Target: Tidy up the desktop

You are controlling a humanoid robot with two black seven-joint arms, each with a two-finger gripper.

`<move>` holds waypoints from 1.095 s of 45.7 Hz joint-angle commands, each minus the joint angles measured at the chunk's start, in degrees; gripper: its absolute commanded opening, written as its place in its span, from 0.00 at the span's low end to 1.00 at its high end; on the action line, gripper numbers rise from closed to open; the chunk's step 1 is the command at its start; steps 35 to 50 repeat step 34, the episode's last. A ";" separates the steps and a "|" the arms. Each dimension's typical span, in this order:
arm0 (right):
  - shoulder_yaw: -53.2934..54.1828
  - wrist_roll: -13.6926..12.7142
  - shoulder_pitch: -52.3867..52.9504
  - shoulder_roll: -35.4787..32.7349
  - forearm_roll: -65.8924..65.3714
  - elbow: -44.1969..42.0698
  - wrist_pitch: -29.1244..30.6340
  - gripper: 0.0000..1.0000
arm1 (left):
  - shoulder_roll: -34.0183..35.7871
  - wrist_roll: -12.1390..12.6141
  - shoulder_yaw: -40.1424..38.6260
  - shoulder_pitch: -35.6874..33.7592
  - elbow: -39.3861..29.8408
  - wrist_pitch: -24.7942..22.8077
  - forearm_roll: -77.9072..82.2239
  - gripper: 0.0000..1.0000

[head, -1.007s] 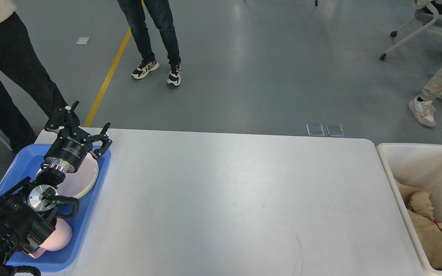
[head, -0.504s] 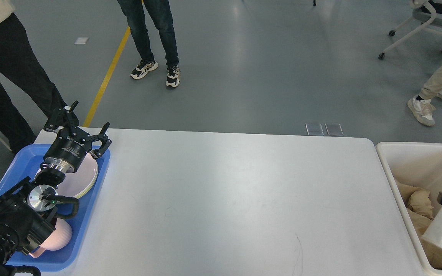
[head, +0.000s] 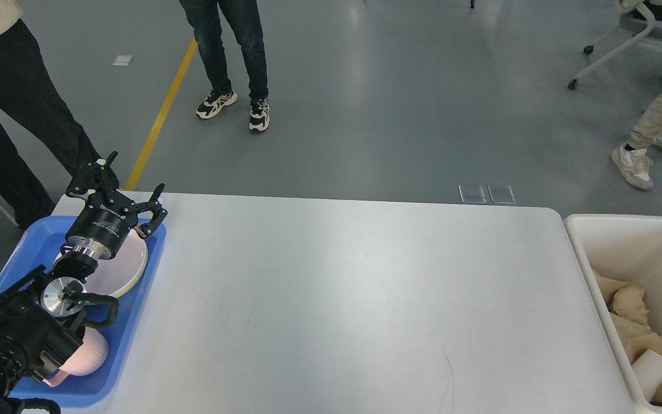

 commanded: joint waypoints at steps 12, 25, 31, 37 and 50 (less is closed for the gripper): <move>37.63 20.74 -26.80 28.03 -0.29 -7.70 26.87 1.00 | -0.03 0.00 0.01 0.00 -0.01 0.00 0.01 1.00; 38.86 28.67 -34.37 23.02 0.16 -9.91 27.15 1.00 | -0.03 0.00 0.01 0.00 0.16 0.00 0.01 1.00; 38.95 28.67 -34.11 22.76 0.24 -9.91 27.06 1.00 | -0.03 0.00 0.01 0.00 0.16 0.00 0.01 1.00; 39.91 28.67 -33.93 22.67 0.33 -9.91 26.88 1.00 | -0.03 0.00 0.01 0.00 0.16 0.00 0.01 1.00; 39.91 28.67 -33.93 22.67 0.33 -9.91 26.88 1.00 | -0.03 0.00 0.01 0.00 0.16 0.00 0.01 1.00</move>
